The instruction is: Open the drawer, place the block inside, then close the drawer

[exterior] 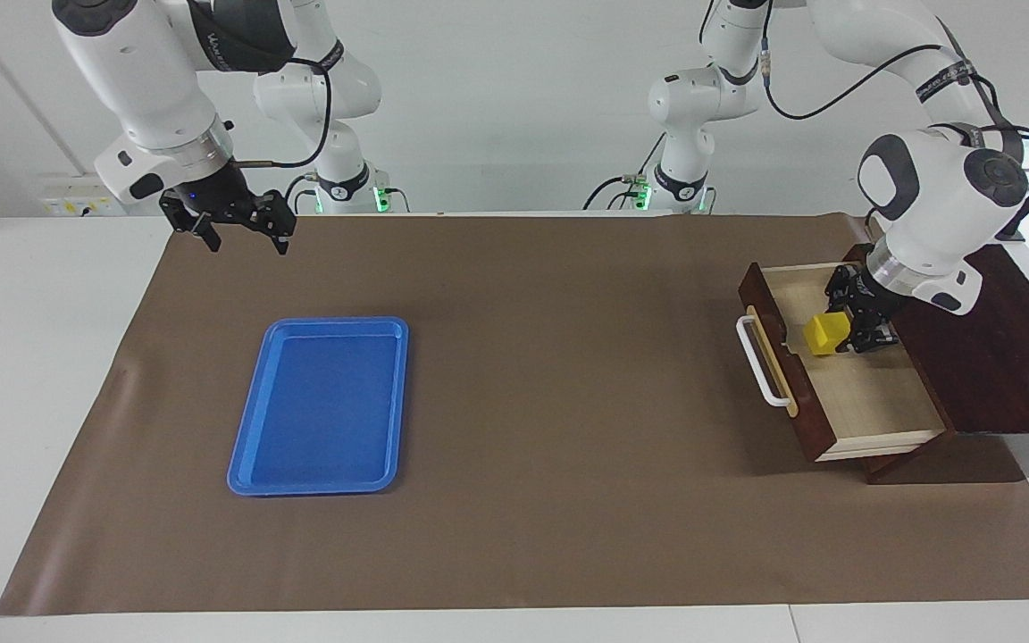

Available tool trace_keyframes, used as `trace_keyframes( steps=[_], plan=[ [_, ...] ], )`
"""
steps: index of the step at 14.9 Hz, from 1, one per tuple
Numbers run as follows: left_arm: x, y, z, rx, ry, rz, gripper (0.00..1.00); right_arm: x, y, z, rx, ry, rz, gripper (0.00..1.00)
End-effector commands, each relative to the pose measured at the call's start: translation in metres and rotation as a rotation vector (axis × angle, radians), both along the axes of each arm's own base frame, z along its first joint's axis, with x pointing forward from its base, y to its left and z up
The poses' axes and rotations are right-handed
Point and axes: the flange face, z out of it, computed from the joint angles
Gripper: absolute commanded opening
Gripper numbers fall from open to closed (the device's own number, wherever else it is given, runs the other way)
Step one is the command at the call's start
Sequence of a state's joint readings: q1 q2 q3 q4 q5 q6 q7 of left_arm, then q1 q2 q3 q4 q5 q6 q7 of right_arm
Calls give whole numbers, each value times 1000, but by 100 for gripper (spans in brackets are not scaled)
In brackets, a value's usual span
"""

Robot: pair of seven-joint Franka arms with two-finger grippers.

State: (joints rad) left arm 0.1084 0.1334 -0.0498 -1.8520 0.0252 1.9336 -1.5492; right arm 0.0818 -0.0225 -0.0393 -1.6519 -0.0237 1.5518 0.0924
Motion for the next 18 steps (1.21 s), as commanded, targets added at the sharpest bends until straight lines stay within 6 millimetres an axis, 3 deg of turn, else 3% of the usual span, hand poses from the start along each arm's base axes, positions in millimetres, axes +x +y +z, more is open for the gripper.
trace_keyframes(
  steps=[1, 7, 10, 12, 14, 15, 18],
  plan=[
    [-12, -2, 0, -5, -22, 13, 0, -1, 0, -2, -18, -4, 36, 100],
    [-18, -1, -5, -4, -18, 8, 0, -5, -7, -3, -11, 19, 99, 100],
    [-20, 0, -10, -3, -37, 9, 11, -5, -8, -3, -7, 20, 99, 100],
    [-19, 0, -9, -3, -43, 9, 37, -5, -7, -3, -6, 21, 101, 100],
    [-16, -1, -6, -2, -50, 5, 72, -5, -7, -3, -4, 21, 102, 100],
    [-12, -6, -2, -3, -58, 0, 100, -5, -7, -3, -4, 21, 102, 100],
    [-6, -8, 17, -2, -67, -1, 100, -7, -6, -4, 1, 33, 101, 100]
  ],
)
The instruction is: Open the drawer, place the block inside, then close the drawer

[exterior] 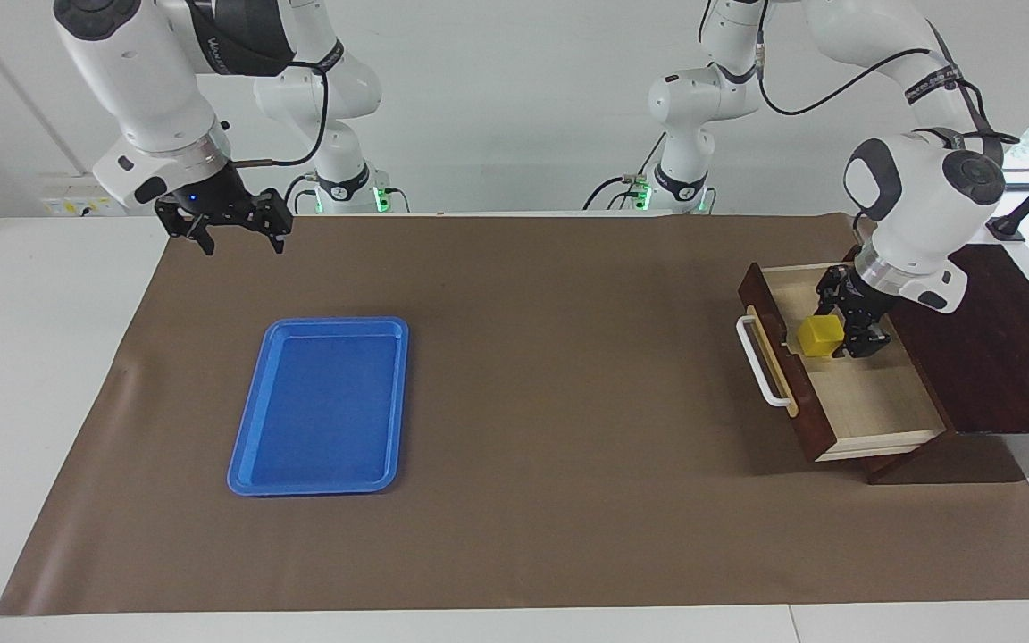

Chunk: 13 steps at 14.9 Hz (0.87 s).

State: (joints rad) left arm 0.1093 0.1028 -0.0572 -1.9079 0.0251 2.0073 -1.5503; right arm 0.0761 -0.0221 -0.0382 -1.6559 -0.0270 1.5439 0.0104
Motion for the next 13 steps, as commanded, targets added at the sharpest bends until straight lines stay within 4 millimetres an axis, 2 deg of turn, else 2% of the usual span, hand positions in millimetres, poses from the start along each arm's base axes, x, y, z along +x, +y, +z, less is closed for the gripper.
trace_keyframes(
  steps=[1, 2, 4, 6, 8, 10, 13],
  plan=[
    [3, -5, 35, -5, -18, 4, 100, -6, -3, 0, 0, 20, 24, 100],
    [5, -10, 49, -6, -22, -1, 100, -7, -2, -1, 1, 24, 24, 100],
    [4, -42, 70, -13, -25, -40, 100, -8, -1, -1, 7, 32, 23, 100],
    [6, -71, 77, -15, -41, -3, 100, -8, -2, -1, 8, 34, 25, 100],
    [4, -105, 74, -20, -64, 41, 100, -8, -2, -1, 8, 32, 31, 100],
    [-3, -137, 61, -16, -52, 28, 100, -8, -1, -1, 7, 32, 34, 100],
    [-9, -148, 39, 20, -20, 47, 100, -8, -1, -1, 10, 33, 52, 100]
  ],
)
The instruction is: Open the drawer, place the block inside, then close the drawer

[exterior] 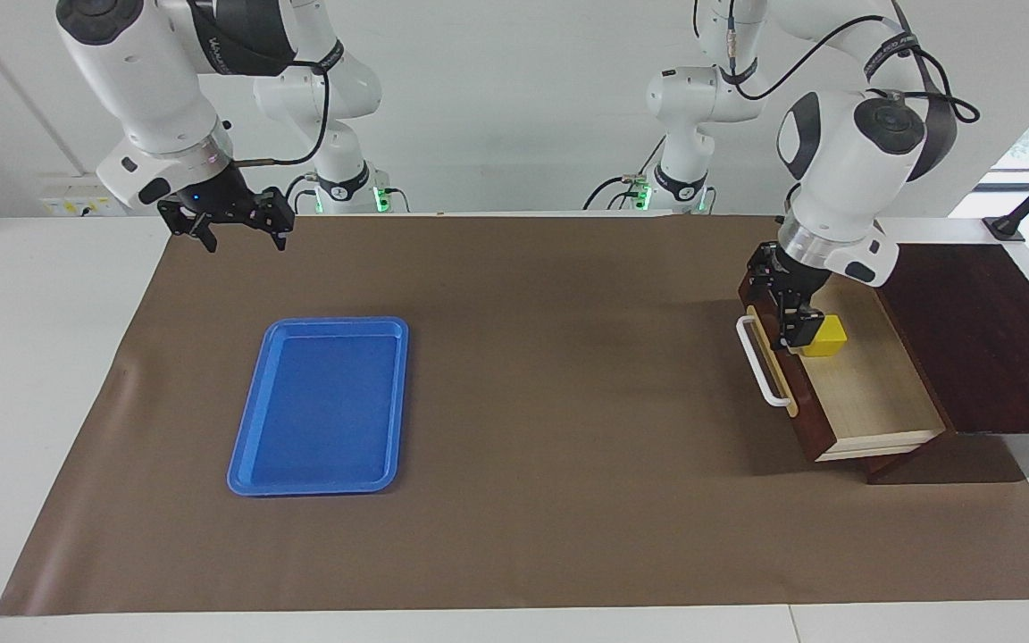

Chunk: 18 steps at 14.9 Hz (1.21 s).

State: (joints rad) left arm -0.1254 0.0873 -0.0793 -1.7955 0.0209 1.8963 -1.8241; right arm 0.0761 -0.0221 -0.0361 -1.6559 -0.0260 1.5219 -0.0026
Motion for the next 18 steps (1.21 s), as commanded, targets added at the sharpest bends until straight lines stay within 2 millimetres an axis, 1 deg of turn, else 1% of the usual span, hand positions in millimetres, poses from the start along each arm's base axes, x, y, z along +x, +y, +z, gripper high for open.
trace_keyframes(
  steps=[1, 4, 6, 9, 12, 15, 16, 18],
  plan=[
    [-3, 3, -19, 47, 7, 19, 100, -5, -2, 1, 9, 11, 39, 100],
    [-4, 5, -37, 69, -9, 6, 100, -5, -2, 1, 8, 11, 39, 100],
    [1, 9, -48, 82, -18, 3, 100, -5, 0, 0, 7, 12, 38, 100],
    [8, 18, -47, 93, -58, -5, 100, -6, 0, 1, 7, 12, 36, 100],
    [10, 30, -49, 100, -55, -13, 100, -6, -3, 1, 7, 13, 30, 100],
    [13, 40, -45, 101, -63, -24, 100, -6, -2, 1, 7, 13, 32, 100],
    [17, 48, -48, 107, -61, -15, 100, -6, -2, 1, 7, 13, 32, 100],
    [19, 53, -45, 133, -69, -33, 100, -6, -2, 1, 7, 13, 32, 100]
  ],
)
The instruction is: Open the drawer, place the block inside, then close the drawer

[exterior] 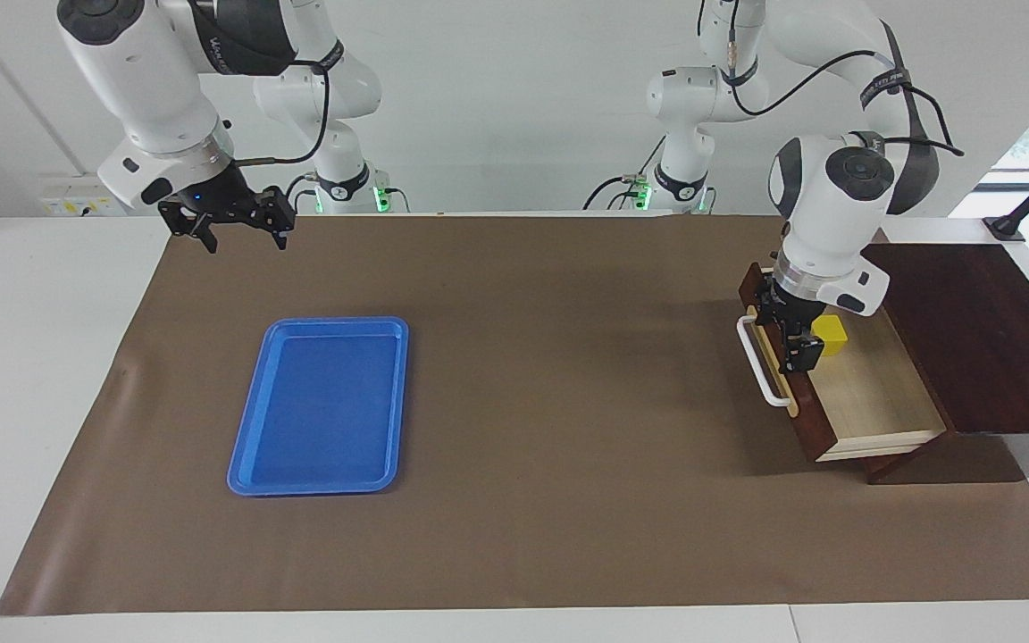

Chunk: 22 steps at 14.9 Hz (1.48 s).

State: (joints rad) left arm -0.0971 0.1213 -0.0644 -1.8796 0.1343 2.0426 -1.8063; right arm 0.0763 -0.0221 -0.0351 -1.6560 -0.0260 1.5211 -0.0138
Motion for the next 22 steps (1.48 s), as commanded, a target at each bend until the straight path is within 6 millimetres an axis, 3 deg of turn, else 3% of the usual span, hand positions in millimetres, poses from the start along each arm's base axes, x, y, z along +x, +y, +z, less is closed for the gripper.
trace_keyframes(
  steps=[1, 4, 7, 13, 22],
  plan=[
    [8, 27, 3, 40, -23, -10, 100, -6, -4, 1, 6, 12, 18, 100],
    [9, 41, 4, 41, -20, 12, 100, -6, -3, 1, 6, 12, 19, 100],
    [11, 77, 5, 45, -14, 52, 100, -6, -4, 1, 6, 12, 18, 100],
    [10, 122, 5, 50, -6, 43, 100, -6, -3, 1, 6, 12, 19, 100],
    [4, 174, 5, 56, 3, 30, 100, -6, -3, 1, 6, 12, 18, 100]
  ],
)
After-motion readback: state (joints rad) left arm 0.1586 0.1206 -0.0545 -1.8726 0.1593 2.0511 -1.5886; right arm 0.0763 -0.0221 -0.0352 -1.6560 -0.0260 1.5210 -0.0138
